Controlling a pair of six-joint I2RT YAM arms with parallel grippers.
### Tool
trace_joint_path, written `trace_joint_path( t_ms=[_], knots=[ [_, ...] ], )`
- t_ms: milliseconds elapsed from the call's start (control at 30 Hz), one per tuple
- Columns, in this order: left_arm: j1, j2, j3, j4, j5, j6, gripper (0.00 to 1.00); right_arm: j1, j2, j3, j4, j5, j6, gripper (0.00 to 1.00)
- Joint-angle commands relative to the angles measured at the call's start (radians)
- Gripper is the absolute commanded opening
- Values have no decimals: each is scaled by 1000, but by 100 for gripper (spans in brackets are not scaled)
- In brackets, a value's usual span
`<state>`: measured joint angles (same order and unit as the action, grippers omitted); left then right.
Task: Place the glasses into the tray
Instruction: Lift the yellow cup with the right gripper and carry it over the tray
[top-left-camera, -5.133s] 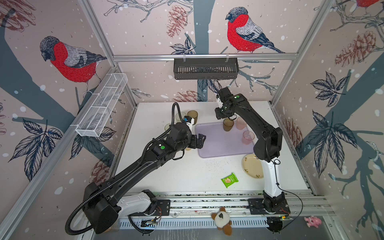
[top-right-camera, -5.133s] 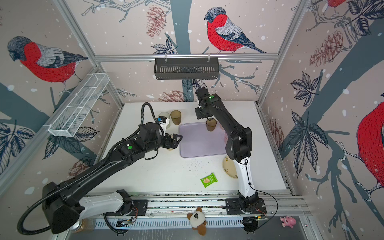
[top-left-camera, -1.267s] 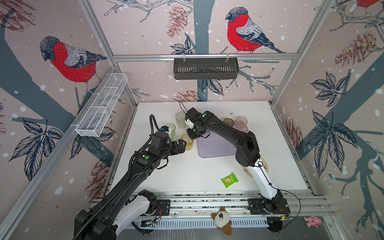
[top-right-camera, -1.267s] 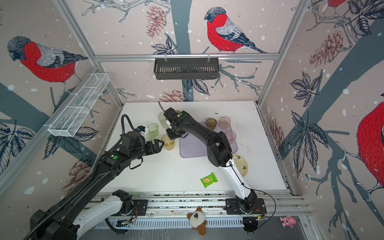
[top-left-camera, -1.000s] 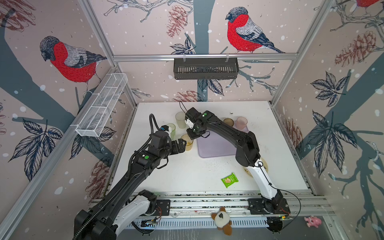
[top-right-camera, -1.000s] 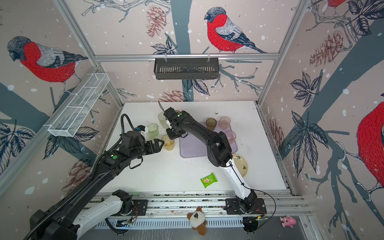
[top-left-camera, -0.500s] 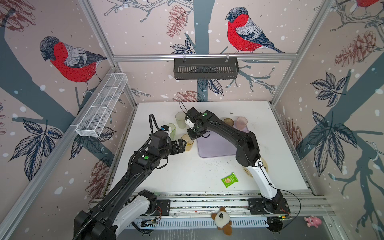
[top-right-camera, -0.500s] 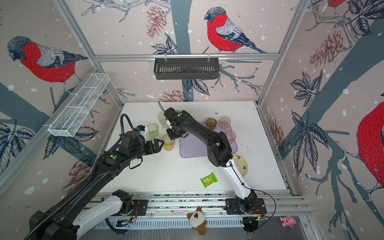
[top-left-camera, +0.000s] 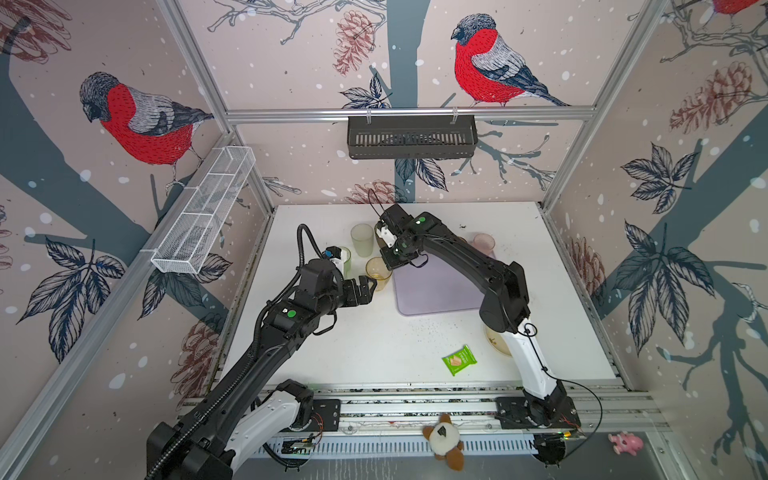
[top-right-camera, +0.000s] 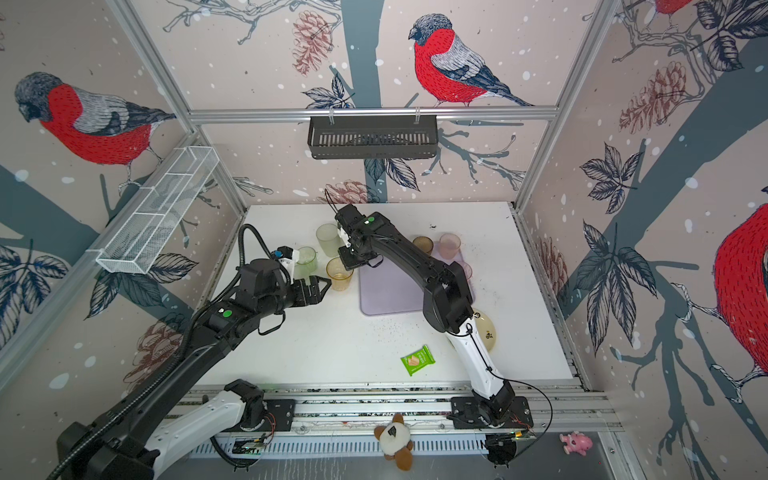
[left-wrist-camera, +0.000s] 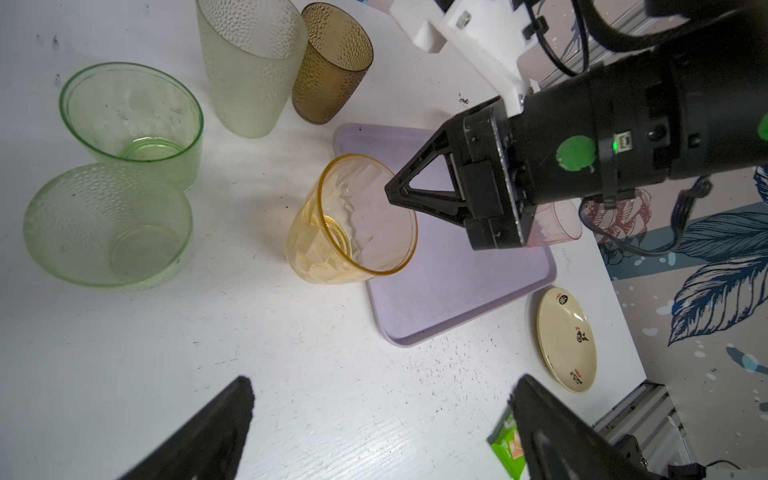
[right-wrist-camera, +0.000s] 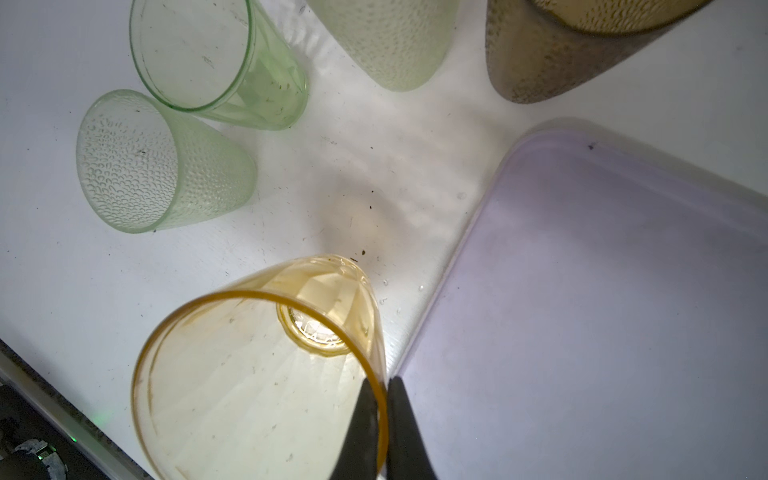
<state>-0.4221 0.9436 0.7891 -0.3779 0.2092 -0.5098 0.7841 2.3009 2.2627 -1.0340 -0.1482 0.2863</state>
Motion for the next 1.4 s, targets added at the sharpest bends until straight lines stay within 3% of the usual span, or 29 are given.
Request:
trace_joint_path(
  t_ms=[0, 633, 900, 1367],
  knots=[
    [-1, 15, 24, 36, 32, 36, 98, -9, -22, 4, -20, 13, -7, 3],
    [-131, 123, 117, 44, -8, 112, 98, -76, -182, -187, -21, 71, -55, 2],
    [-157, 159, 142, 53, -5, 132, 97, -120, -264, -307, -10, 98, -65, 2],
    [-292, 238, 187, 81, -70, 127, 98, -215, -429, -568, 59, 117, -68, 2]
  ],
)
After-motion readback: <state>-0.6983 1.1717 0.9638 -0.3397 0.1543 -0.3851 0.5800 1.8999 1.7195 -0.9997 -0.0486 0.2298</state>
